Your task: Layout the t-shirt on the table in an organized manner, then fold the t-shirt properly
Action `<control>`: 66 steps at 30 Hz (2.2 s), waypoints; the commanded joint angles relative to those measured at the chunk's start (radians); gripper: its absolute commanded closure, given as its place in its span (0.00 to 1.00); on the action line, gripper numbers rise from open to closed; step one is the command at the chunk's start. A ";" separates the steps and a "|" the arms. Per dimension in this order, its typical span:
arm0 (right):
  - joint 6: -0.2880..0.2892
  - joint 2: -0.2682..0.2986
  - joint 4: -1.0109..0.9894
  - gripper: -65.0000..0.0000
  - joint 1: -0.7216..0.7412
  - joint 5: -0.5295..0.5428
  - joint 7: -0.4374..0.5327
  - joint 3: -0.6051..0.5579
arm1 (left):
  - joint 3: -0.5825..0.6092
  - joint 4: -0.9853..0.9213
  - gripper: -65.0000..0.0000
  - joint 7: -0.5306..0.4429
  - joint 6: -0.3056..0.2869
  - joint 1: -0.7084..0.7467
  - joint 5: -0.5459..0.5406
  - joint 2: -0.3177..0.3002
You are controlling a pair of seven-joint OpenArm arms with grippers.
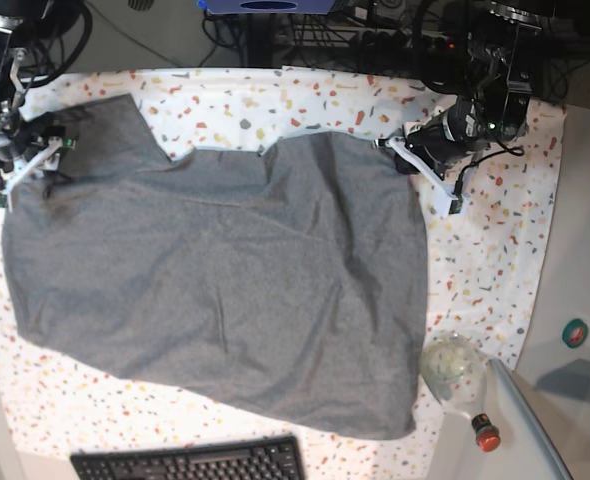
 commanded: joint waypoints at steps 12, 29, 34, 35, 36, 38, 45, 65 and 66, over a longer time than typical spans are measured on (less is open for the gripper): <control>-0.007 0.002 0.284 0.38 -0.130 0.001 0.007 0.012 | -0.004 0.012 1.00 -0.013 -0.005 -0.005 -0.001 -0.011; -0.002 0.028 -0.066 0.45 0.001 0.001 0.012 0.002 | -0.004 0.015 1.00 -0.013 -0.005 -0.005 -0.001 -0.011; 0.001 0.019 -0.066 0.78 -0.036 0.005 0.007 0.002 | -0.004 0.015 1.00 -0.013 -0.005 0.006 -0.001 -0.013; 0.001 0.018 -0.066 0.87 -0.042 0.005 0.007 0.002 | -0.004 0.018 1.00 -0.013 -0.005 0.007 -0.001 -0.013; 0.001 0.018 -0.064 0.98 -0.053 0.006 0.007 0.006 | -0.004 0.018 1.00 -0.013 -0.005 0.007 -0.001 -0.013; 0.001 0.014 -0.047 1.00 -0.070 0.008 0.007 0.012 | -0.004 0.018 1.00 -0.013 -0.005 0.007 -0.001 -0.013; 0.000 -0.105 0.194 1.00 -0.190 0.001 0.007 0.134 | -0.004 0.053 1.00 -0.009 -0.005 0.026 -0.001 -0.027; 0.000 -0.243 0.510 1.00 -0.280 0.001 -0.023 0.359 | -0.096 0.268 1.00 -0.009 0.116 0.236 0.001 -0.108; 0.000 -0.231 0.505 1.00 -0.263 0.001 -0.028 0.347 | -0.093 0.270 1.00 -0.006 0.116 0.207 0.001 -0.111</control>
